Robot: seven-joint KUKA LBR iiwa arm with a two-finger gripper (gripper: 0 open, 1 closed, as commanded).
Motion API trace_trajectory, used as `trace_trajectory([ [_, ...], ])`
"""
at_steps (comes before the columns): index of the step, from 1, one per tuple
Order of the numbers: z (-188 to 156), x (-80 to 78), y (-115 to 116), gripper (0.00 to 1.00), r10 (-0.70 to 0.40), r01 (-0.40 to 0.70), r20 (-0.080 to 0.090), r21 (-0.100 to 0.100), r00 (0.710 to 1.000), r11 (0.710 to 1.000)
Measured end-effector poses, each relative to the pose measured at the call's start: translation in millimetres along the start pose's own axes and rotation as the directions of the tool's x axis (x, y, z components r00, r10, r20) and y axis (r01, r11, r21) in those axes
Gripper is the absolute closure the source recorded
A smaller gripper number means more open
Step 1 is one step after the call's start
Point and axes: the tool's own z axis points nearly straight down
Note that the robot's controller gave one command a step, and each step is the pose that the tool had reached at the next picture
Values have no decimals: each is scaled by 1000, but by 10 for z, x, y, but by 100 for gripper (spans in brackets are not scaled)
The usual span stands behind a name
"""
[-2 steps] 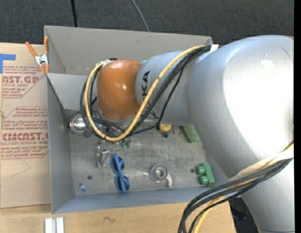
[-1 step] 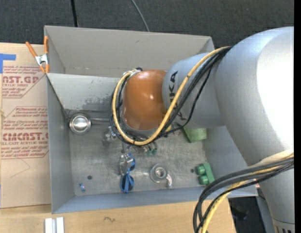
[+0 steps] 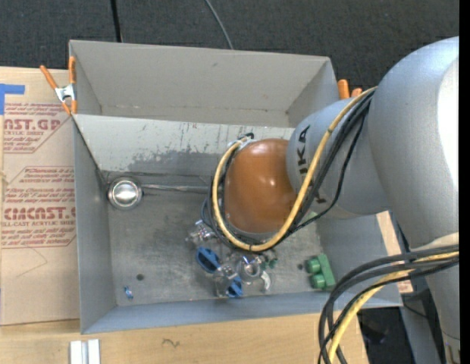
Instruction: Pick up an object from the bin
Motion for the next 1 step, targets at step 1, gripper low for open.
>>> trace_trajectory([
  [1, 9, 141, -337, 0, -32, 32, -4, -4, 999, 999],
])
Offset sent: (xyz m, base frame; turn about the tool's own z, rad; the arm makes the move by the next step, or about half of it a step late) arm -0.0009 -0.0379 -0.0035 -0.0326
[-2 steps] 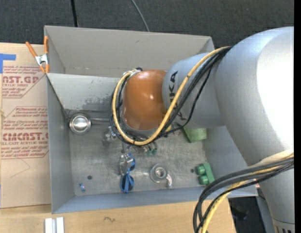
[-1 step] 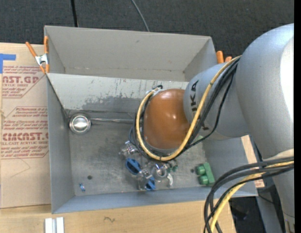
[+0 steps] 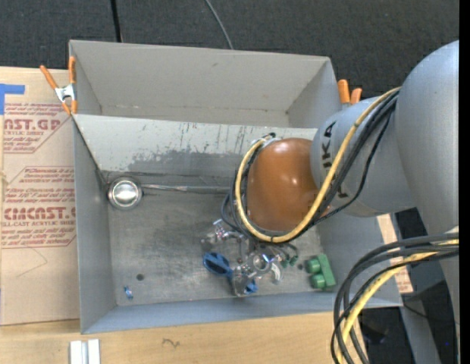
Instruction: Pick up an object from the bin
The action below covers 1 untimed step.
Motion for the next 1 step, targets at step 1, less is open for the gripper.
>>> trace_trajectory([
  [1, -9, 5, 6, 100, -1, 1, -6, 0, 1000, 1000],
])
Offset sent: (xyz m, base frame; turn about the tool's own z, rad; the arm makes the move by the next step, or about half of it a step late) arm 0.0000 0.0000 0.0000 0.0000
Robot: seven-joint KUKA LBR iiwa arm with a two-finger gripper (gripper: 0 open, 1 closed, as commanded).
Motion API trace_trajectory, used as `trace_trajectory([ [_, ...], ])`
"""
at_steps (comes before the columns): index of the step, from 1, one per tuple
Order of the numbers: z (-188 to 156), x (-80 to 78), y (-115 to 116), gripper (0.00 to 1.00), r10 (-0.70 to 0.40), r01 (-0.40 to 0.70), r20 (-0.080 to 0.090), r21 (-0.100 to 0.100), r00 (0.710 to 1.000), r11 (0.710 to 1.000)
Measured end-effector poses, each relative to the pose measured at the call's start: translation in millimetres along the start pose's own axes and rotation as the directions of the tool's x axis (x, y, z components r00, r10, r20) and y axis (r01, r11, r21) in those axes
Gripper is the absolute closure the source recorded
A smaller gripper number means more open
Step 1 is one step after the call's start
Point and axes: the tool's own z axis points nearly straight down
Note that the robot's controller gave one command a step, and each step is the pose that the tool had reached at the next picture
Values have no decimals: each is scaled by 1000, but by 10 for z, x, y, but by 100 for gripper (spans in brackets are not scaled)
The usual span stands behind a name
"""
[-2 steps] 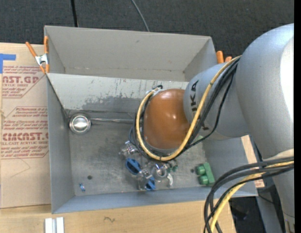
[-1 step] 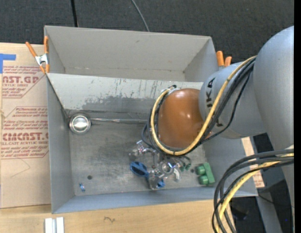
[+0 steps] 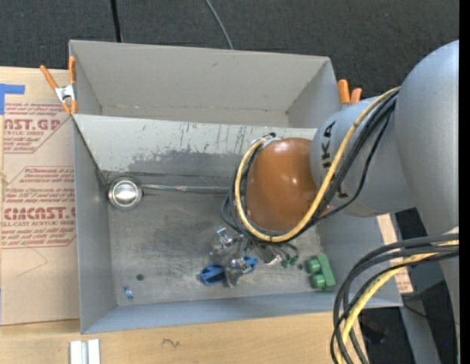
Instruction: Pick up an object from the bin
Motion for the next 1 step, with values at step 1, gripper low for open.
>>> trace_trajectory([
  [1, -1287, -62, 42, 100, -212, 212, 3, 3, 977, 977],
])
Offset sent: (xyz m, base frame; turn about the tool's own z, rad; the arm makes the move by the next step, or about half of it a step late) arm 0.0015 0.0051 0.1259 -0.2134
